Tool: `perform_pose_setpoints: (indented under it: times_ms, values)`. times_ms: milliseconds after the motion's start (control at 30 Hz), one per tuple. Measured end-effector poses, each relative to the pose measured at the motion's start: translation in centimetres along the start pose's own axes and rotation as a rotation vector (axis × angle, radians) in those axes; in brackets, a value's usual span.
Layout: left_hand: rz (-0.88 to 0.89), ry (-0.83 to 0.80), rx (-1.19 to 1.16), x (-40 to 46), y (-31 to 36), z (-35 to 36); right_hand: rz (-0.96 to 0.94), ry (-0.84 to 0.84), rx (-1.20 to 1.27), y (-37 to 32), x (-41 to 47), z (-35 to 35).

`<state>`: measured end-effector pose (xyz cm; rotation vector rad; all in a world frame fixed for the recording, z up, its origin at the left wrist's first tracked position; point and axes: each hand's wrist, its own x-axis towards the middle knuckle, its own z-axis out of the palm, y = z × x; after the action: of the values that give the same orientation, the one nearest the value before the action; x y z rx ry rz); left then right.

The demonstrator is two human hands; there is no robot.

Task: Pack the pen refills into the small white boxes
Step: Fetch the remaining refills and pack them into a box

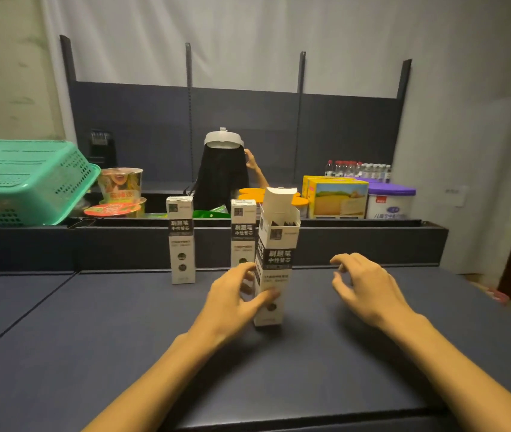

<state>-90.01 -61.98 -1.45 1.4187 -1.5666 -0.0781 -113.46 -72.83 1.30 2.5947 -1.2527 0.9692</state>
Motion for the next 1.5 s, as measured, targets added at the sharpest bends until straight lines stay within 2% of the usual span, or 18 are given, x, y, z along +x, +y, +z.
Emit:
perform_pose_setpoints:
  times_ms: [133,467,767,1067,1167,1300,1500]
  values:
    - [-0.060,-0.004,-0.036,2.3,1.2,4.3,0.013,-0.046,-0.027,3.9,0.4,-1.0]
    - [-0.130,-0.019,0.045,8.1,2.4,11.9,0.011,-0.137,-0.058,11.8,1.6,-1.2]
    - [-0.180,-0.033,0.061,10.3,2.0,13.5,0.003,-0.159,-0.048,14.3,2.4,-1.0]
    - [-0.208,-0.048,0.105,8.9,2.4,12.8,0.007,-0.182,-0.046,13.4,2.3,-0.5]
    - [-0.210,-0.082,0.202,7.7,2.4,12.0,0.008,-0.188,-0.043,12.8,1.8,-0.5]
    - [-0.126,-0.154,0.373,5.6,2.6,10.7,-0.007,-0.174,-0.039,11.9,1.1,-0.9]
    - [0.051,-0.253,0.809,2.9,3.7,8.1,-0.052,-0.140,0.012,9.6,0.2,-1.5]
